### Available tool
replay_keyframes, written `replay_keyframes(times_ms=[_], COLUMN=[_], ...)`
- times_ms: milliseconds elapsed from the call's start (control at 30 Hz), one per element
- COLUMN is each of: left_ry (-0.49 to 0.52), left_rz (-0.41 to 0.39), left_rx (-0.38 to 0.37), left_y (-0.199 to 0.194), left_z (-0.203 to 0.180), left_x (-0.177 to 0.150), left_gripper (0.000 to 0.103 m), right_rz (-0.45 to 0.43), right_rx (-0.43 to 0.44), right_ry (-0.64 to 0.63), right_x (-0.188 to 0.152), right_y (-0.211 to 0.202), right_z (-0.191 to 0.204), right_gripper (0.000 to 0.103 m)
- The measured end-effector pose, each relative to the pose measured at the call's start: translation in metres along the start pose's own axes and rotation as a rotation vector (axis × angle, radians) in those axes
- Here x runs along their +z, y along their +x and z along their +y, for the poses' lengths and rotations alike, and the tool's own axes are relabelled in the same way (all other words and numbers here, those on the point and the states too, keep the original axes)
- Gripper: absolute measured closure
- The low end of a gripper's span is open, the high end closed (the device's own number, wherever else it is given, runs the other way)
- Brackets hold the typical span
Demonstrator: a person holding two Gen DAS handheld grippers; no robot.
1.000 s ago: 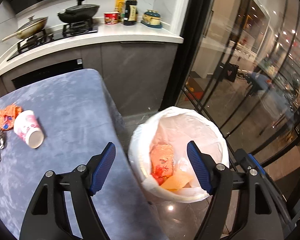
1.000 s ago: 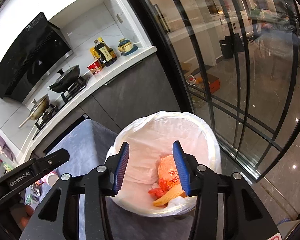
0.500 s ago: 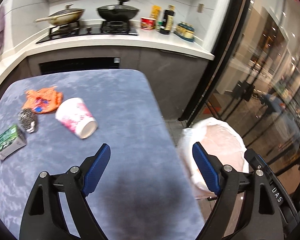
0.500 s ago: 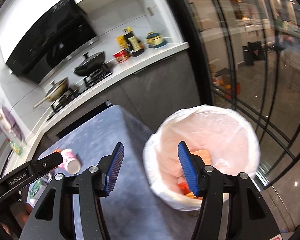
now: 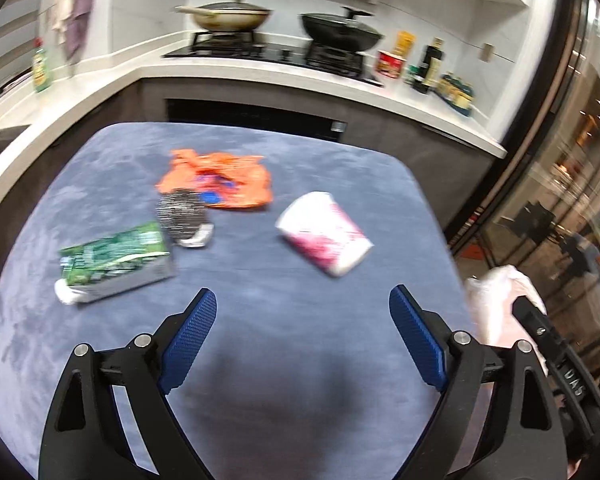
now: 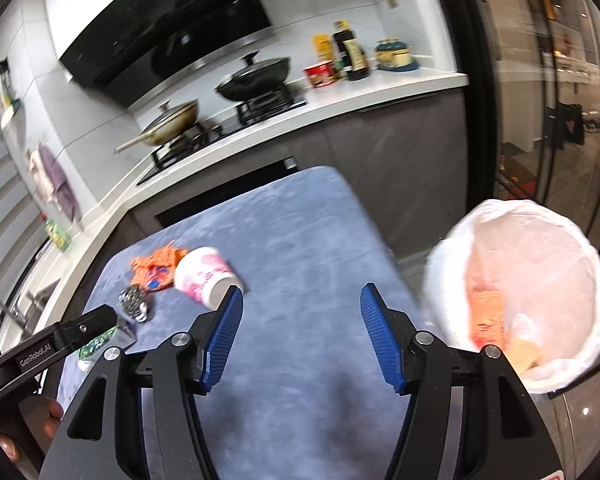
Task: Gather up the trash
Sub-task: 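Move both tools back over the table trash, then grasp the pink paper cup with the right tool while the left tool grasps the green juice carton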
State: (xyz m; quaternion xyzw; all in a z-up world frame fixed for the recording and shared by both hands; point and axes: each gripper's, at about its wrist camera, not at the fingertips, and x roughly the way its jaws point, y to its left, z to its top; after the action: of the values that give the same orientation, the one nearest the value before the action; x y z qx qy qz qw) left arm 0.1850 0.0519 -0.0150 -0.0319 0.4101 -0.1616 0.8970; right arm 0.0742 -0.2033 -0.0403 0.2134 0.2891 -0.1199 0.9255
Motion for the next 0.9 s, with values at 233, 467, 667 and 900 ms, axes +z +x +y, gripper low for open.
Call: replay_keyframes(times_ms=[233,467,667,900], left_ry=[-0.04,0.039,0.084,0.148], left_rz=[-0.008,-0.031,-0.023,0.01], left_rx=[0.106,0.189,0.189,0.154], left_y=[0.005,0.011,0.027,0.054], left_z=[0.075,0.123,0.156,0.176], left_x=[0.005,0.008,0.008,0.001], left_gripper=[0.018,0.013,0.013,0.011], right_rz=[0.046,0.095,0.135,0.176], right_rx=[0.027,0.038,0.029,0.023], right_ry=[-0.06,-0.104,-0.14,-0.184], right_x=[-0.004,-0.007,-0.008,-0.012], right_y=[0.034,0.073,0.107,0.144], right_z=[0.047,0.078,0.092,0.102], right_gripper=[0.04,0.039,0.038,0.036])
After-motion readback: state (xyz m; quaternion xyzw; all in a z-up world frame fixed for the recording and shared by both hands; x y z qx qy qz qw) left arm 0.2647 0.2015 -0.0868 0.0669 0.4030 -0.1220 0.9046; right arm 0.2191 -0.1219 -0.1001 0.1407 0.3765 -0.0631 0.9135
